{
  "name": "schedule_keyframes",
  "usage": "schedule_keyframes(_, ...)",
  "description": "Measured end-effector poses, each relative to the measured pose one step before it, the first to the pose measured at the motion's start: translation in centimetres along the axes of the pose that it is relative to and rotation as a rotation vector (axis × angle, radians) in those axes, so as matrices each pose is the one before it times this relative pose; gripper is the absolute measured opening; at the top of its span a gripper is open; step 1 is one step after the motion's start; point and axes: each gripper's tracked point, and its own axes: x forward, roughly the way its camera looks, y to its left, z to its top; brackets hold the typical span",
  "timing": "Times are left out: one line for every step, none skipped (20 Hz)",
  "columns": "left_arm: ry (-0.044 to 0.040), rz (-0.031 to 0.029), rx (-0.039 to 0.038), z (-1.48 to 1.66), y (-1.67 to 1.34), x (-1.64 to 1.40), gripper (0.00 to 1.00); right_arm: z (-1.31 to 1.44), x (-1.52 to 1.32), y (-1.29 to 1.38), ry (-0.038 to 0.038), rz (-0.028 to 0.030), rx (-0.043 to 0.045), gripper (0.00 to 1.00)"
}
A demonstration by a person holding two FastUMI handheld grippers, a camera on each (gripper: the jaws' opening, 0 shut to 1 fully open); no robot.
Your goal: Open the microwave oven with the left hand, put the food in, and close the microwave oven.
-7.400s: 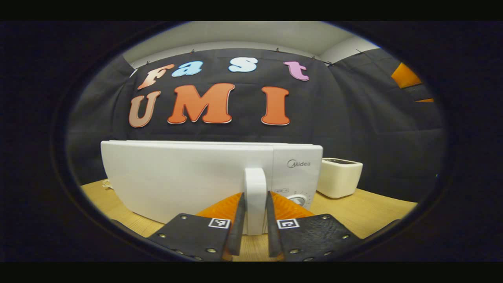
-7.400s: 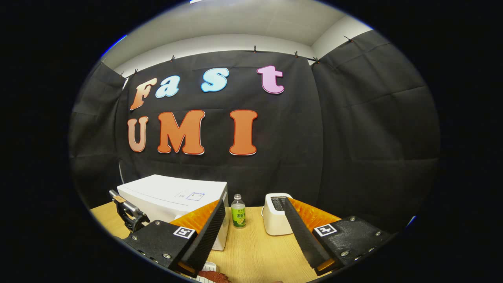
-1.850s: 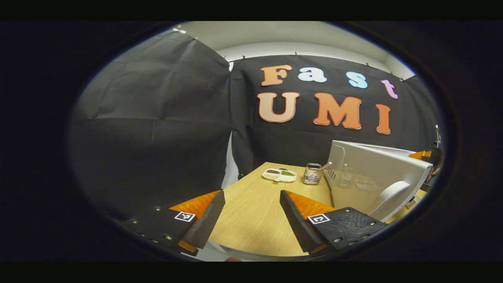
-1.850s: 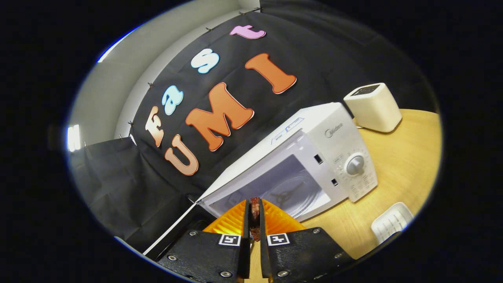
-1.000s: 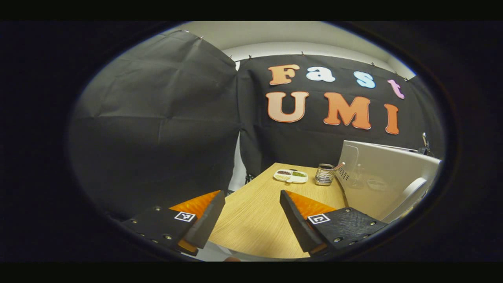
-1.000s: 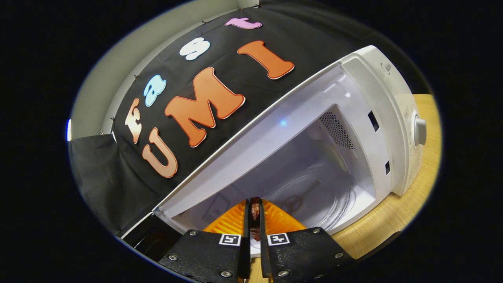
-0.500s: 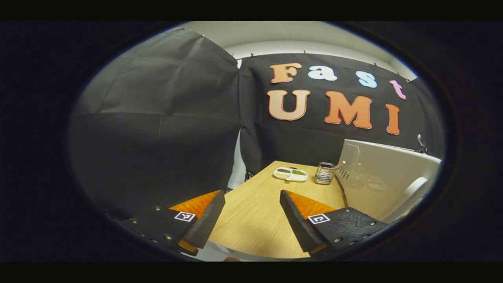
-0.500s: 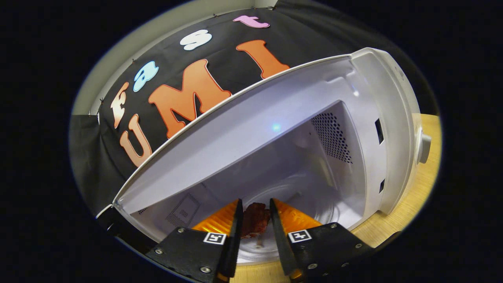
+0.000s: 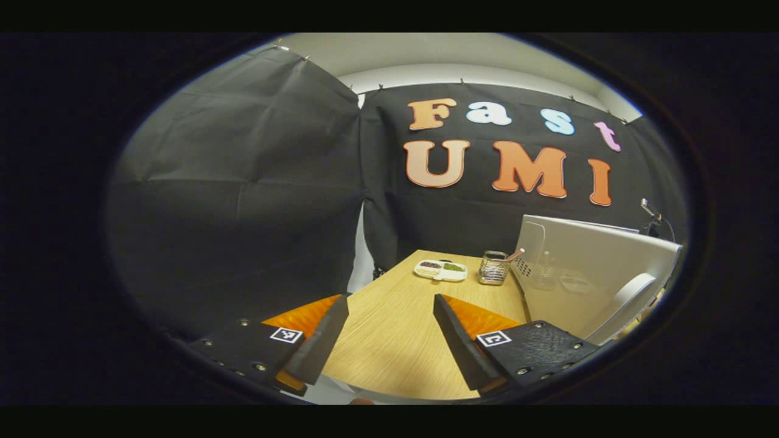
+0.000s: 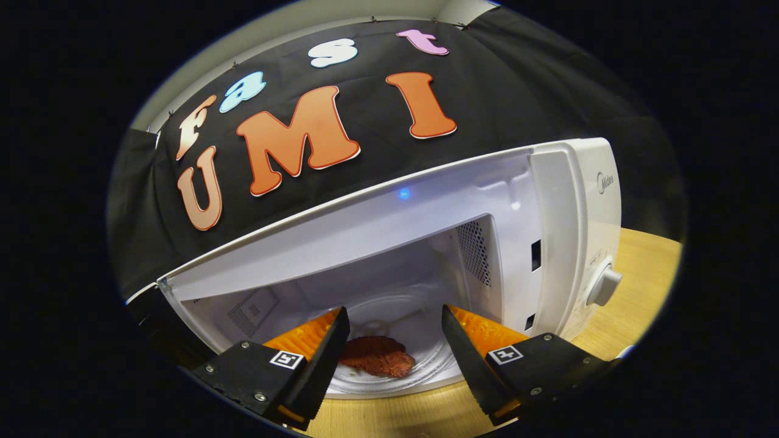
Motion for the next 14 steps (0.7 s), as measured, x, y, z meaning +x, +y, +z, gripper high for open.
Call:
schedule_keyframes(-0.00150,-0.00954,0.00514,0.017,-0.358,0.151,0.87,0.042,-0.555,-0.428,0.00724,-0.00284,-0.02445,0.94)
schedule_keyframes(0.00651,-0.00890,0.00678,-0.339,-0.405,0.147,0.88,0.139,-0.623,-0.259,0.00161,0.00493,-0.02221,0.94)
schedule_keyframes(0.00649,-0.01263,0.00566,-0.178,-0.553,0.232,0.87,0.205,-0.738,-0.357,-0.00025,0.00603,-0.02310,0.95)
schedule_keyframes(0.00521,-0.01860,0.00377,-0.099,-0.819,0.165,0.87,0.206,-0.773,-0.270,0.00311,0.01337,-0.01784,0.95)
schedule_keyframes(0.00291,-0.02172,0.00283,-0.081,-1.064,0.325,0.87,0.173,-0.659,-0.052,0.00312,0.02382,-0.01210,0.95)
schedule_keyframes(0.00168,-0.02353,0.00196,-0.122,-0.964,0.142,0.87,0.374,-0.899,-0.230,0.00354,0.02483,-0.01798,0.95)
schedule_keyframes(0.00126,-0.01795,0.00157,-0.068,-0.925,0.149,0.87,0.343,-0.886,-0.408,-0.00089,0.01653,-0.02188,0.95)
schedule_keyframes(0.00306,-0.01580,0.00227,-0.120,-0.796,0.049,0.87,0.485,-0.938,-0.556,-0.00382,0.01144,-0.02818,0.95)
schedule_keyframes(0.00505,-0.01706,0.00234,-0.053,-0.937,0.099,0.87,0.448,-0.859,-0.743,-0.00355,0.00653,-0.02929,0.95)
schedule_keyframes(0.00177,-0.01806,0.00082,-0.064,-0.975,-0.035,0.87,0.527,-0.977,-0.701,-0.00259,0.00825,-0.02899,0.94)
schedule_keyframes(-0.00012,-0.01419,0.00280,0.020,-0.867,0.046,0.87,0.538,-0.888,-0.791,-0.00216,0.00559,-0.02603,0.95)
schedule_keyframes(-0.00255,0.00654,0.01327,0.081,-0.261,-0.095,0.87,0.634,-0.855,-0.933,-0.00459,0.00050,-0.01778,0.95)
schedule_keyframes(-0.00291,-0.01199,0.00064,0.091,-0.715,0.057,0.87,0.594,-0.924,-1.023,-0.00459,0.00139,-0.01205,0.95)
schedule_keyframes(0.00314,-0.02160,-0.00528,-0.030,-0.976,-0.233,0.87,0.795,-0.814,-0.880,-0.01041,0.00245,-0.00444,0.95)
